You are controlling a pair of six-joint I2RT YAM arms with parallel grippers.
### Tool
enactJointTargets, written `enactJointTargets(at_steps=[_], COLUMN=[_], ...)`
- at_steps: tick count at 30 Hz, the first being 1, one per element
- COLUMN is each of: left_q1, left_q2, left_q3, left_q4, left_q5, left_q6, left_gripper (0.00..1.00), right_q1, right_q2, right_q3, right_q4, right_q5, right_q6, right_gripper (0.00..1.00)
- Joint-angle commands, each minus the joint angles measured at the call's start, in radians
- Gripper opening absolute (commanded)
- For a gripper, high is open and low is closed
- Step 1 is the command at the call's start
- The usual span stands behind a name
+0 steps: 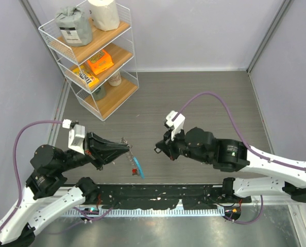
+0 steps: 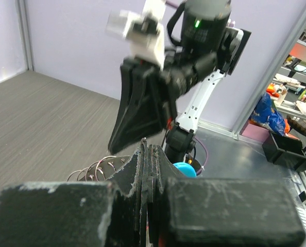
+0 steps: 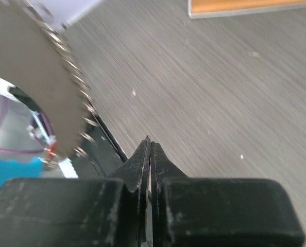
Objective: Put the keys on the keyring
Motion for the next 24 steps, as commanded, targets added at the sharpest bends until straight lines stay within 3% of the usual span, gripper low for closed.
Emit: enactJointTargets(at_steps=[1, 2, 3, 5, 9, 15, 18, 24], left_q1=[0.000, 0.000, 0.000, 0.000, 0.000, 0.000, 0.000, 0.000], left_q2=[0.012, 0.013, 0.016, 0.019, 0.015, 0.002, 0.001, -0.010], left_q3=[0.008, 0.009, 0.011, 0.009, -0.014, -0.035, -0.049, -0.093], left_q4=[0.104, 0.106, 0.107, 0.118, 0.165, 0.234, 0.274, 0.412], left_q5=[0.021, 0.024, 0.032, 0.041, 0.061, 0.121, 0.155, 0.221], left_q6=[-0.023, -0.026, -0.026, -0.033, -0.052, -0.103, -0.137, -0.206], left_gripper=[0.00, 0.00, 0.00, 0.00, 0.00, 0.00, 0.00, 0.00], right_q1=[0.000, -0.001, 0.000, 0.000, 0.000, 0.000, 0.000, 0.000], right_q2=[-0.048, -0.054, -0.069, -0.078, -0.091, -0.082, -0.069, -0.011], right_q3=[-0.117, -0.144, -0.151, -0.153, -0.090, 0.061, 0.140, 0.253], right_q4=[0.033, 0.033, 0.034, 0.025, 0.020, 0.028, 0.036, 0.028], right_q5=[0.065, 0.058, 0.043, 0.025, -0.024, -0.208, -0.384, -0.532], right_q6=[-0.016, -0.022, -0.037, -0.060, -0.114, -0.209, -0.257, -0.320], right_gripper=[0.08, 0.12, 0.25, 0.42, 0.53, 0.55, 0.54, 0.50])
